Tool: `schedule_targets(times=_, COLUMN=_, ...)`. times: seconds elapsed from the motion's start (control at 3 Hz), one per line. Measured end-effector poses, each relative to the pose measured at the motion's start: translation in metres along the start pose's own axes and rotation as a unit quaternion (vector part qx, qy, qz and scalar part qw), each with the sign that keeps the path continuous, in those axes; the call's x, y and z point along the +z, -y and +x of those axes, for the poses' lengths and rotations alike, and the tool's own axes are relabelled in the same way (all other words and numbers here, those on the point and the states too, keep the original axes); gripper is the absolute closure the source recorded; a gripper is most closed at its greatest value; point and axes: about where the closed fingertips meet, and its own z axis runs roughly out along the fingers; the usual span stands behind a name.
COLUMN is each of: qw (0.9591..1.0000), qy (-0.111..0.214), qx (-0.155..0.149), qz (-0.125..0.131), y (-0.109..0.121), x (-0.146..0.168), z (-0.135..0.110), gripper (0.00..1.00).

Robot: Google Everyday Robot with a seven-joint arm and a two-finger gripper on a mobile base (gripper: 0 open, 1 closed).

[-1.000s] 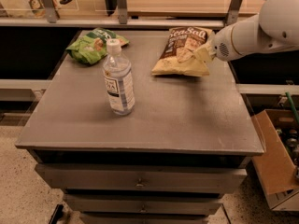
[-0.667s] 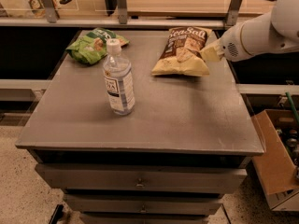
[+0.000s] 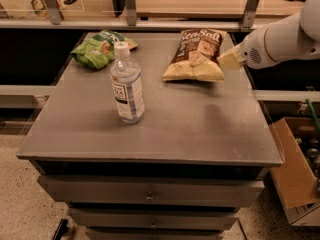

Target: Move green rice chip bag near blue plastic bottle

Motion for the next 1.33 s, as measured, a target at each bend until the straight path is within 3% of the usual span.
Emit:
schedule_targets(times=1.0, qw=0.999, qy=0.006, qx=0.039, qz=0.022, y=-0.006, x=0.016, z=0.014, gripper=0.13)
schedule_targets(times=1.33, qw=0.9989, qy=0.01, qx=0.041, qz=0.02, y=-0.004, x=0.021, z=0.011, gripper=0.0)
